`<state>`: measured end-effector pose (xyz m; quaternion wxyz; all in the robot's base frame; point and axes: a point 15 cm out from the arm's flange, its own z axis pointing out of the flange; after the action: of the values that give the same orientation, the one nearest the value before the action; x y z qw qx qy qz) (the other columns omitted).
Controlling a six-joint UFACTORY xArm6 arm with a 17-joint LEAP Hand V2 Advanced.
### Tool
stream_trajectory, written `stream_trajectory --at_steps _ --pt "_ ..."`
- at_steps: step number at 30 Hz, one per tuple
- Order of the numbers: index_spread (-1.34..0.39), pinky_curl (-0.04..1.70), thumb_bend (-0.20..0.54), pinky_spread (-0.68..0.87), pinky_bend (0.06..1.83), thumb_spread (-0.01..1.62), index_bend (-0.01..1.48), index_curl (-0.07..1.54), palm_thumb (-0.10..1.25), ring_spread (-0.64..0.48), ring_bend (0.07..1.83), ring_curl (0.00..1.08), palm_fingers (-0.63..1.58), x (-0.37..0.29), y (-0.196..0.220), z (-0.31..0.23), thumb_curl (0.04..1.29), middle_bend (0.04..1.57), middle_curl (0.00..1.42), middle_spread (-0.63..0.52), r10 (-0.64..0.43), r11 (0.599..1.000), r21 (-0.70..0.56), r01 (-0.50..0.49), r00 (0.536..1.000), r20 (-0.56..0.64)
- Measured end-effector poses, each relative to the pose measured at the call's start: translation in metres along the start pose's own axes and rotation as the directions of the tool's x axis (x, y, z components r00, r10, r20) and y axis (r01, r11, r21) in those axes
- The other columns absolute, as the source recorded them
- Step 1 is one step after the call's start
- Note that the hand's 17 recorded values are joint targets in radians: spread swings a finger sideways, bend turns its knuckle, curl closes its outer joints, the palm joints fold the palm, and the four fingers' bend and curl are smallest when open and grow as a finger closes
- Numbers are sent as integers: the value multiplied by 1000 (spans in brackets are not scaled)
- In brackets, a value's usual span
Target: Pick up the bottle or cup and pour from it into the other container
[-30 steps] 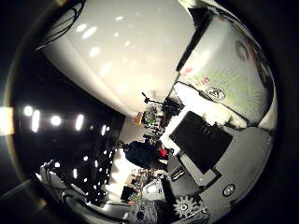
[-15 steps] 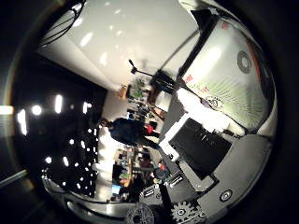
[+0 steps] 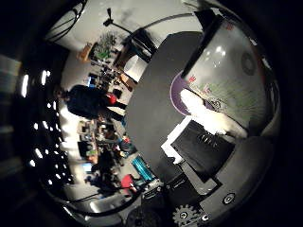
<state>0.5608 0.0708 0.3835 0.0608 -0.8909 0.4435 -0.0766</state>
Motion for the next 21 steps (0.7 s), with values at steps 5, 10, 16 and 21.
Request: stream_trajectory --at_steps 5,10,16,21 --pt "-381 792 -28 -211 1558 523 939 1092 1049 -297 1378 942 844 -11 -30 7 795 1194 1100 -279 -120 993 -37 115 981 -152" --pt "-380 783 -27 -208 1549 496 929 1089 1039 -298 1351 949 871 -29 -52 19 798 1179 1106 -281 -248 968 -109 226 932 -265" --pt "-383 775 -29 -207 1530 482 902 1088 1025 -300 1332 956 897 -47 -68 34 803 1163 1108 -283 -369 927 -202 315 861 -350" --pt "-390 768 -28 -206 1512 471 886 1086 1020 -305 1309 965 927 -64 -80 42 805 1158 1101 -271 -452 890 -261 374 802 -390"
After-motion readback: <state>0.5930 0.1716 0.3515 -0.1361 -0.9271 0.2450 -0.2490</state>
